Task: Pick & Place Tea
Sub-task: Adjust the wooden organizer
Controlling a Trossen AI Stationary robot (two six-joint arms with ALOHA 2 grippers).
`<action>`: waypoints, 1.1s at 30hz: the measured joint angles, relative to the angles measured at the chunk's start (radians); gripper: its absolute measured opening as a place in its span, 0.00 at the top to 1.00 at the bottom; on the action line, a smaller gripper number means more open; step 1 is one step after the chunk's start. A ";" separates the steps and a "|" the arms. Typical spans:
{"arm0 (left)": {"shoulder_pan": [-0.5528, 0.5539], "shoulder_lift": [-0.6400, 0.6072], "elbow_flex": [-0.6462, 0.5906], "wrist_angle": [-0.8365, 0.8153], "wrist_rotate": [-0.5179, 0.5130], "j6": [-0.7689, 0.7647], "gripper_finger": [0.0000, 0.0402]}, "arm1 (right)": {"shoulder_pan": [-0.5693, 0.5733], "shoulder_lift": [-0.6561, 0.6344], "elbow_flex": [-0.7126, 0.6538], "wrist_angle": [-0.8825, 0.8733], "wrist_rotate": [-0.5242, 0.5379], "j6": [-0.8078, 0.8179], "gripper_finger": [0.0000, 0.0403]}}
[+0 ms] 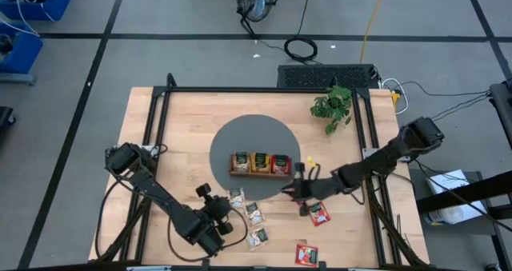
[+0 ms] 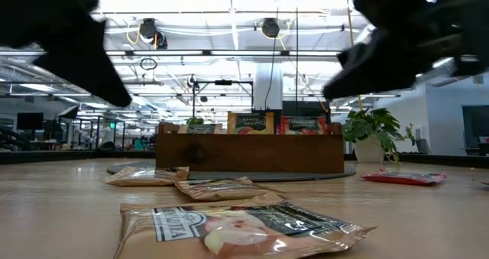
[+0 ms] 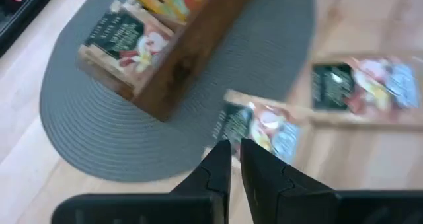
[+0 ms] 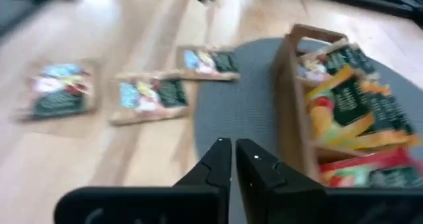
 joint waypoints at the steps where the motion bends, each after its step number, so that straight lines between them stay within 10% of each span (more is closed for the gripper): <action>1: 0.009 0.000 0.000 -0.002 -0.002 -0.006 0.90 | 0.011 0.000 -0.038 0.063 0.000 0.011 0.97; 9: 0.072 -0.001 -0.008 -0.057 0.010 -0.105 0.90 | 0.016 0.000 -0.230 0.293 -0.001 0.113 1.00; 22: 0.081 0.000 -0.062 -0.291 0.025 -0.455 0.90 | -0.035 0.045 -0.197 0.273 -0.111 0.169 1.00; 33: 0.119 0.000 -0.100 -0.266 0.003 -0.456 0.90 | -0.106 0.158 -0.162 0.280 -0.107 0.178 1.00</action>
